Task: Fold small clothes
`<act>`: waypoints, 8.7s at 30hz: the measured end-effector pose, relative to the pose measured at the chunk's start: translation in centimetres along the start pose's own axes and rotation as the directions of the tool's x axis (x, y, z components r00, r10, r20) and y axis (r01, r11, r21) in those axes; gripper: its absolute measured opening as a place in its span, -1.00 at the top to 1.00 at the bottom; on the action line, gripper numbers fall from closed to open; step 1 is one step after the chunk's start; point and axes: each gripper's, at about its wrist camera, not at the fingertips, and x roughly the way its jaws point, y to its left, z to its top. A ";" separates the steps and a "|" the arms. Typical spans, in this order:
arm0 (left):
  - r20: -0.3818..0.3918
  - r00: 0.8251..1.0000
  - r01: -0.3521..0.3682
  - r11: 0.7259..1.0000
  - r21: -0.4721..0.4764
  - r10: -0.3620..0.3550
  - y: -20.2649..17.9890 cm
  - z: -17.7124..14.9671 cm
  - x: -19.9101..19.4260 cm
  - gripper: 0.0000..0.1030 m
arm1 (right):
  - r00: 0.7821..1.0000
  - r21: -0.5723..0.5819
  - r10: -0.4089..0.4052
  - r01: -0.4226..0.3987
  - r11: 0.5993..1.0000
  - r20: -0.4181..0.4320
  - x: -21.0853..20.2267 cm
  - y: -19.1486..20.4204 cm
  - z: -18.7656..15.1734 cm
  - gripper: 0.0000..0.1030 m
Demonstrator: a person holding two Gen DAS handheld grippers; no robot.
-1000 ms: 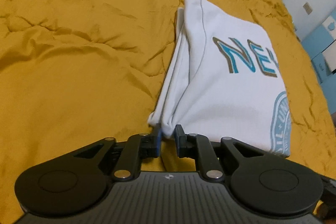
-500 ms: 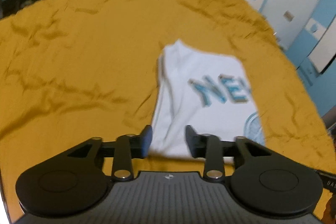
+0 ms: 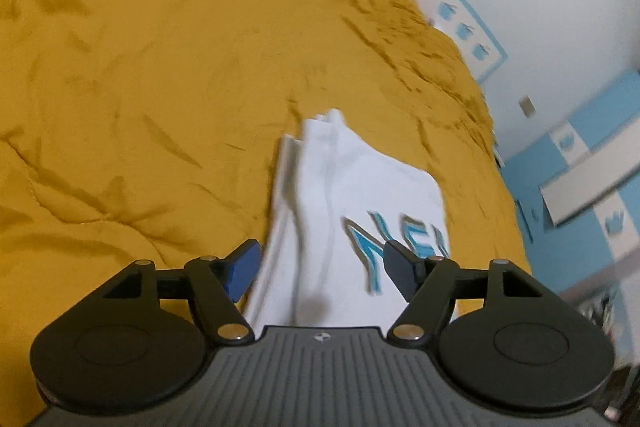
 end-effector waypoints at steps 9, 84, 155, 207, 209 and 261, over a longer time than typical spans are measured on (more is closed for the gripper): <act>-0.049 0.998 0.036 0.996 -0.084 -0.041 2.6 3.0 7.4 -0.60 | 0.997 0.182 0.068 -0.060 0.981 -0.036 7.7 -3.6 4.0 -0.25; -0.119 0.993 0.047 0.965 0.257 -0.017 -10.2 -10.3 -0.9 0.60 | 1.000 -0.063 0.014 -0.014 0.998 0.004 -8.1 -3.1 -0.8 0.77; -0.139 0.961 -0.068 0.693 0.717 0.237 -10.9 -26.9 -10.1 0.41 | 0.954 -0.571 -0.299 0.260 0.779 0.027 -14.5 0.5 -19.9 0.42; 0.394 0.918 -0.306 0.543 0.782 -0.051 -19.1 -32.6 -22.1 -1.00 | 0.881 -0.517 -0.152 0.394 0.760 0.448 -27.9 7.7 -26.2 -0.59; 0.374 0.927 -0.296 0.558 0.775 -0.028 -18.7 -32.5 -21.7 -1.00 | 0.889 -0.497 -0.166 0.383 0.779 0.426 -27.8 7.6 -26.6 -0.59; 0.248 0.943 -0.333 0.619 0.712 0.222 -14.2 -34.1 -19.9 -1.00 | 0.908 -0.421 -0.336 0.415 0.807 0.251 -22.7 4.4 -27.9 -0.59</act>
